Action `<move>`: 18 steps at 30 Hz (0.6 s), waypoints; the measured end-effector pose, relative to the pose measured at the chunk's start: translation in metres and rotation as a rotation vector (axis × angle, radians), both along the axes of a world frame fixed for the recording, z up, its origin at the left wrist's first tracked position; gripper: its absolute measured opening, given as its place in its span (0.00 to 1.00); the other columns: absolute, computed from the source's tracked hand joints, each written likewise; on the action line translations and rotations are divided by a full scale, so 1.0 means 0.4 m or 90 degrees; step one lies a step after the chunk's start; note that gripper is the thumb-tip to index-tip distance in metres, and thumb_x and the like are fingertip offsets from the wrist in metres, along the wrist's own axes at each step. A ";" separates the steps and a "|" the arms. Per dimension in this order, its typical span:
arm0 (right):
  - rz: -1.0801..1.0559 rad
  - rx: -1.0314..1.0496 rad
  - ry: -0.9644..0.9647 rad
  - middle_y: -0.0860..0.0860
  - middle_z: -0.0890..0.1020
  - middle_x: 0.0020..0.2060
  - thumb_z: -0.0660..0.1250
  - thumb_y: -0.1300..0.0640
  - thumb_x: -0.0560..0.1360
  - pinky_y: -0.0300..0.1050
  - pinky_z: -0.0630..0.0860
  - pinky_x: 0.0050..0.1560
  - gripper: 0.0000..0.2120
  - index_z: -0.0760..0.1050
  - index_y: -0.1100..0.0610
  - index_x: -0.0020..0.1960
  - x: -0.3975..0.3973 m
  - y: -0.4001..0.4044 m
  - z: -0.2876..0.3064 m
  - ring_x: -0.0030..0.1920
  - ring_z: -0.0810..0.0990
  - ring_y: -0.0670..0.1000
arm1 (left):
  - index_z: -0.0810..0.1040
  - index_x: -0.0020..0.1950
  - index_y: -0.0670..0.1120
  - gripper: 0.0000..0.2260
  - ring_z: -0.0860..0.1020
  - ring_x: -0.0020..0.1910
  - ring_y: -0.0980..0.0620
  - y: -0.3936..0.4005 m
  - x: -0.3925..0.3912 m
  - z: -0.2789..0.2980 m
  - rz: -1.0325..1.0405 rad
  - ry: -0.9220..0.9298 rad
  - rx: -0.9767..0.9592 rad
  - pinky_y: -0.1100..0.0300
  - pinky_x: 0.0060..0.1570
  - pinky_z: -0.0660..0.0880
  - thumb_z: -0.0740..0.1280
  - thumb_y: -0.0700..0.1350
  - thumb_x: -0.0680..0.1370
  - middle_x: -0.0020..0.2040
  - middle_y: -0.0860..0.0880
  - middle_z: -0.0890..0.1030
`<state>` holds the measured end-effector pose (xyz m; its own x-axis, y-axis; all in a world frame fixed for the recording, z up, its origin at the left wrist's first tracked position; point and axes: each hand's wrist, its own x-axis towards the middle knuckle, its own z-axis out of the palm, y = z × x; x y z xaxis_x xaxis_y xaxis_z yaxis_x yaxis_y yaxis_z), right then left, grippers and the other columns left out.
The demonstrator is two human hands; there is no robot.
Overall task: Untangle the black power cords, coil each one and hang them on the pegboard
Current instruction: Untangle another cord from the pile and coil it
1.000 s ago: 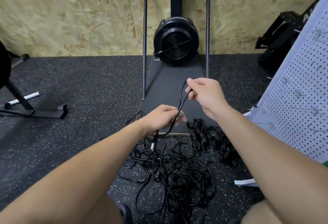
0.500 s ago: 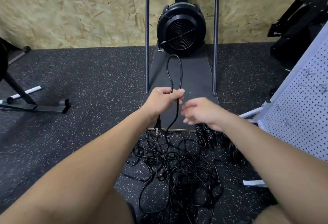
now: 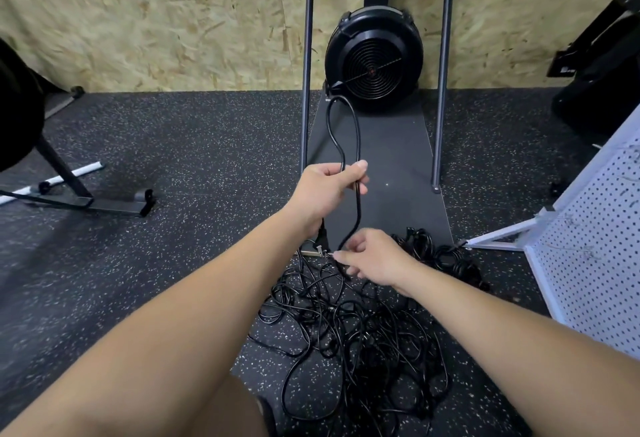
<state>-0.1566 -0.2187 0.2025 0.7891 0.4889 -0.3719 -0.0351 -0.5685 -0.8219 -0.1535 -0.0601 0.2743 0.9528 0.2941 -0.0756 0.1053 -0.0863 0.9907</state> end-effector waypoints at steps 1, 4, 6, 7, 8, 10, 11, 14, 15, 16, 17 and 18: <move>-0.008 -0.004 -0.003 0.50 0.89 0.49 0.78 0.47 0.80 0.56 0.86 0.55 0.12 0.81 0.51 0.58 -0.004 0.003 -0.009 0.45 0.90 0.52 | 0.88 0.52 0.40 0.20 0.63 0.26 0.57 -0.004 -0.003 0.003 -0.005 0.000 0.002 0.67 0.25 0.61 0.74 0.58 0.82 0.52 0.38 0.88; 0.010 0.016 0.015 0.50 0.89 0.51 0.73 0.48 0.84 0.58 0.85 0.58 0.07 0.85 0.49 0.58 -0.020 0.011 -0.014 0.52 0.89 0.55 | 0.88 0.52 0.40 0.20 0.63 0.26 0.58 -0.005 -0.012 0.014 -0.011 -0.008 -0.001 0.67 0.25 0.61 0.74 0.58 0.83 0.51 0.37 0.88; 0.032 0.010 0.028 0.50 0.89 0.51 0.69 0.49 0.86 0.51 0.86 0.55 0.10 0.88 0.52 0.53 -0.027 0.010 -0.004 0.51 0.88 0.51 | 0.88 0.50 0.42 0.19 0.64 0.27 0.57 0.006 -0.020 0.021 -0.003 -0.020 0.008 0.66 0.27 0.62 0.74 0.58 0.82 0.51 0.39 0.89; 0.039 0.010 0.032 0.50 0.89 0.50 0.67 0.51 0.87 0.47 0.86 0.51 0.13 0.88 0.56 0.52 -0.027 0.010 0.005 0.50 0.87 0.49 | 0.88 0.49 0.42 0.20 0.64 0.28 0.56 0.014 -0.024 0.024 -0.002 -0.028 0.028 0.64 0.28 0.62 0.74 0.60 0.82 0.49 0.40 0.88; 0.036 0.020 0.036 0.51 0.90 0.49 0.65 0.53 0.88 0.45 0.85 0.46 0.15 0.87 0.59 0.51 -0.023 0.010 0.018 0.47 0.85 0.48 | 0.87 0.49 0.42 0.22 0.64 0.30 0.54 0.022 -0.029 0.026 -0.003 -0.029 0.057 0.63 0.30 0.62 0.73 0.61 0.82 0.45 0.42 0.87; -0.019 0.069 0.041 0.54 0.89 0.45 0.62 0.57 0.88 0.43 0.80 0.39 0.16 0.84 0.63 0.49 -0.004 0.006 0.052 0.43 0.82 0.50 | 0.84 0.48 0.40 0.25 0.65 0.31 0.55 0.038 -0.044 0.020 -0.013 -0.006 0.112 0.63 0.30 0.62 0.73 0.64 0.81 0.37 0.51 0.77; -0.061 0.102 0.033 0.54 0.88 0.41 0.61 0.59 0.88 0.43 0.78 0.37 0.16 0.83 0.62 0.47 0.011 0.001 0.074 0.41 0.81 0.51 | 0.83 0.48 0.41 0.24 0.65 0.32 0.55 0.050 -0.053 0.010 -0.029 0.010 0.144 0.63 0.31 0.63 0.74 0.63 0.81 0.35 0.55 0.74; -0.172 0.221 0.015 0.53 0.83 0.36 0.60 0.61 0.86 0.44 0.74 0.34 0.15 0.80 0.59 0.44 0.067 -0.025 0.155 0.36 0.78 0.52 | 0.88 0.53 0.47 0.10 0.78 0.40 0.57 0.077 -0.079 -0.031 -0.140 0.074 0.208 0.59 0.50 0.76 0.77 0.53 0.81 0.44 0.56 0.86; -0.196 0.263 0.027 0.53 0.82 0.36 0.60 0.61 0.87 0.44 0.71 0.33 0.15 0.80 0.59 0.44 0.080 -0.036 0.184 0.35 0.78 0.52 | 0.89 0.56 0.49 0.06 0.81 0.45 0.56 0.082 -0.087 -0.048 -0.179 0.098 0.219 0.57 0.57 0.78 0.77 0.48 0.80 0.50 0.55 0.89; -0.215 0.304 0.044 0.53 0.81 0.36 0.59 0.61 0.88 0.43 0.69 0.32 0.16 0.79 0.59 0.45 0.092 -0.047 0.209 0.34 0.77 0.51 | 0.90 0.58 0.51 0.08 0.82 0.47 0.56 0.080 -0.098 -0.060 -0.209 0.124 0.233 0.57 0.60 0.78 0.77 0.44 0.80 0.54 0.53 0.90; -0.231 0.343 0.064 0.53 0.80 0.35 0.59 0.60 0.89 0.42 0.68 0.31 0.16 0.78 0.59 0.45 0.102 -0.056 0.231 0.34 0.77 0.51 | 0.90 0.60 0.52 0.11 0.82 0.48 0.55 0.076 -0.107 -0.073 -0.232 0.152 0.250 0.57 0.59 0.77 0.77 0.41 0.79 0.55 0.53 0.90; -0.246 0.379 0.090 0.52 0.80 0.35 0.59 0.59 0.90 0.41 0.67 0.30 0.16 0.78 0.59 0.46 0.110 -0.065 0.250 0.33 0.78 0.50 | 0.89 0.61 0.53 0.13 0.83 0.49 0.55 0.068 -0.116 -0.080 -0.256 0.177 0.255 0.58 0.59 0.77 0.77 0.40 0.79 0.55 0.54 0.89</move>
